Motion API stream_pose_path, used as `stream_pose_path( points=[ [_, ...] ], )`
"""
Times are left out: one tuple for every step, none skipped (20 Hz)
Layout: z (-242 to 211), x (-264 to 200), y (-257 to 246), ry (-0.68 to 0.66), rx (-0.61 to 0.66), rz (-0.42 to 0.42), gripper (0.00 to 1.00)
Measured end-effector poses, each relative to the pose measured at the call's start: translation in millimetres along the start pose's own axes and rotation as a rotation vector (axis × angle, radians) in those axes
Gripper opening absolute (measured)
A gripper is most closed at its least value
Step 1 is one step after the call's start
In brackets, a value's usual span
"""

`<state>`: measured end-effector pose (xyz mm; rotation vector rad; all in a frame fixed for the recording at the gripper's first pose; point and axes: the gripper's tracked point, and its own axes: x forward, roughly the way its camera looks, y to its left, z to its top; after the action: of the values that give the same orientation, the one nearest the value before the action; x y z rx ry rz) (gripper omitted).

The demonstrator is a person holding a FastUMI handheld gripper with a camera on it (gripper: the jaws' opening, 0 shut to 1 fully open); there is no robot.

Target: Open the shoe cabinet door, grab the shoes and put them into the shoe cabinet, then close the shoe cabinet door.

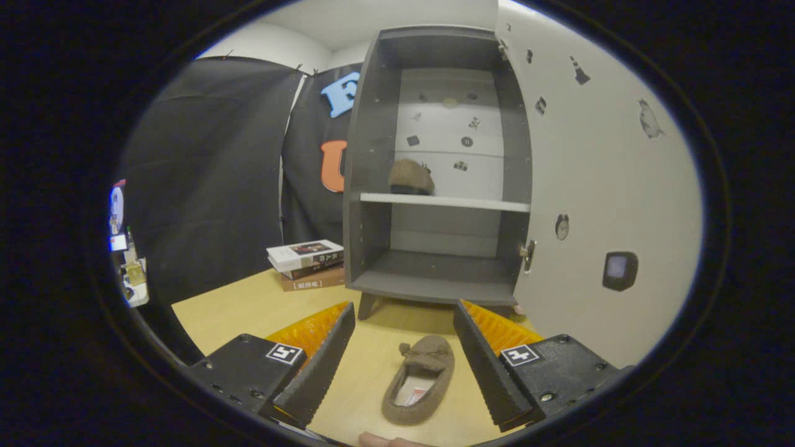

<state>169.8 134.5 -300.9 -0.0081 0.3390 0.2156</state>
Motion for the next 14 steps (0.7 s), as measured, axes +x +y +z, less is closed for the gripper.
stream_pose_path(
  points=[
    [-10.4,8.0,3.9,0.021,-0.01,0.014,1.0],
    [-21.3,13.3,9.5,0.04,-0.019,0.036,1.0],
    [-34.1,18.8,15.3,0.058,-0.025,0.048,1.0],
    [-45.8,24.4,17.0,0.081,-0.032,0.05,1.0],
    [-59.7,31.3,17.6,0.108,-0.038,0.047,1.0],
    [-71.3,37.2,18.4,0.134,-0.041,0.044,1.0],
    [-82.1,42.6,18.6,0.16,-0.035,0.038,1.0],
    [-94.7,45.9,20.5,0.195,-0.028,0.048,1.0],
    [-108.0,48.9,22.0,0.231,-0.02,0.055,0.99],
    [-118.4,50.5,17.7,0.262,-0.008,0.047,0.92],
    [-124.9,52.3,12.9,0.281,0.004,0.035,0.91],
    [-130.3,55.2,8.2,0.295,0.015,0.019,0.9],
    [-135.8,59.5,2.0,0.312,0.028,-0.002,0.87],
    [-141.4,65.0,2.2,0.336,0.049,0.011,0.78]
  ],
)
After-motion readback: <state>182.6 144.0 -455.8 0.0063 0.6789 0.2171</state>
